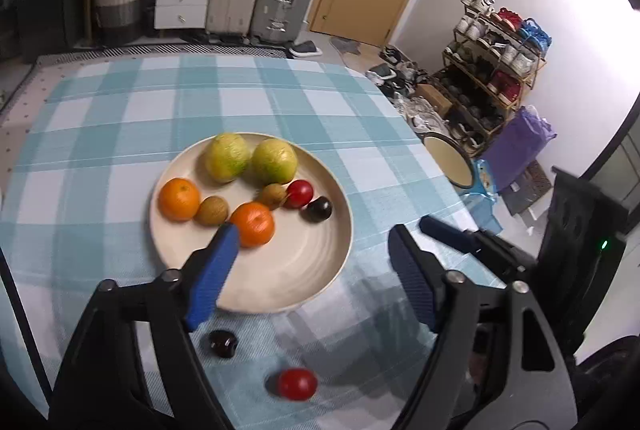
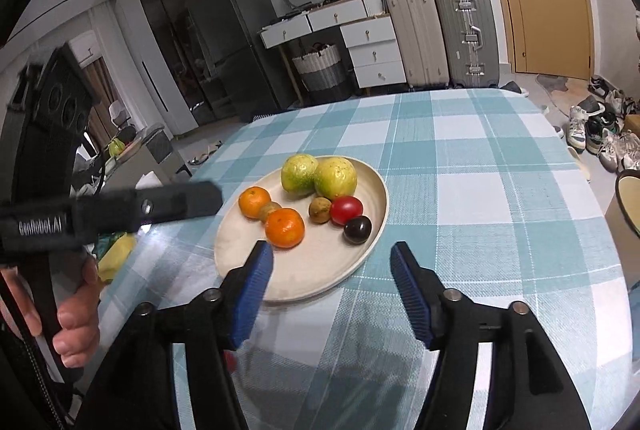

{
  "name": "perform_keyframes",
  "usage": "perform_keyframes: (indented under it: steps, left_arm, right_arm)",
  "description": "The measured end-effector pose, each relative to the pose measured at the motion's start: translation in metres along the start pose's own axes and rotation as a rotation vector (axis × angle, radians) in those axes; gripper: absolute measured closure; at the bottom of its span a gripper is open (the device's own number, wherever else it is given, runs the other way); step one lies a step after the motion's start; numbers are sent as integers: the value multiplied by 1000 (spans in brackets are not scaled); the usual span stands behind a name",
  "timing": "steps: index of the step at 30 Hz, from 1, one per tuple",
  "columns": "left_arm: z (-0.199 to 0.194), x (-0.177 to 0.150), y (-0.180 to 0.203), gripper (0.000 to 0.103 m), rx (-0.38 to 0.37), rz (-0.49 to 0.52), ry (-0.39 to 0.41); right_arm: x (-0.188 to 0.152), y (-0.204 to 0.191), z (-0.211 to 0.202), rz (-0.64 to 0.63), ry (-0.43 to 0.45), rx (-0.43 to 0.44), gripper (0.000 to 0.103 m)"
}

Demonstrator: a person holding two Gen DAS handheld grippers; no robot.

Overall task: Organize fruits
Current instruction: 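Withdraw both open tools from the plate toward the remaining tomato and plum, then grasp the second red tomato with the left tool while the right tool grasps the dark plum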

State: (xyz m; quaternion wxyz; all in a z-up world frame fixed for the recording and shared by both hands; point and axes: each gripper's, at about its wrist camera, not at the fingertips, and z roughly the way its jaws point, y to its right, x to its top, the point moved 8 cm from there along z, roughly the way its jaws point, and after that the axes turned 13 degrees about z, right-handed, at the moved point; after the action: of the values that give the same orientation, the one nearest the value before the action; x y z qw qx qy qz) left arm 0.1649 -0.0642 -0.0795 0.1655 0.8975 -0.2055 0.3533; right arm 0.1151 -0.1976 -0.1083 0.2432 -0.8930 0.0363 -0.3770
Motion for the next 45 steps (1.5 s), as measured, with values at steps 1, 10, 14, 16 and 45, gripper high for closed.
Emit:
perform_keyframes:
  steps: [1, 10, 14, 16, 45]
  left_arm:
    - [-5, -4, 0, 23, 19, 2, 5]
    - [-37, -45, -17, 13, 182, -13, 2]
    - [-44, -61, -27, 8, 229, -21, -15]
    - [-49, -68, -31, 3, 251, -33, -12]
    - [9, -133, -4, 1, 175, -12, -173]
  right_arm:
    - [0, 0, -3, 3, 6, 2, 32]
    - [-10, -8, -26, 4, 54, 17, 14]
    - [-16, -12, -31, -7, 60, 6, 9]
    - [-20, -14, -35, -20, 71, -14, 7]
    - [-65, -10, -37, -85, 27, -121, 4]
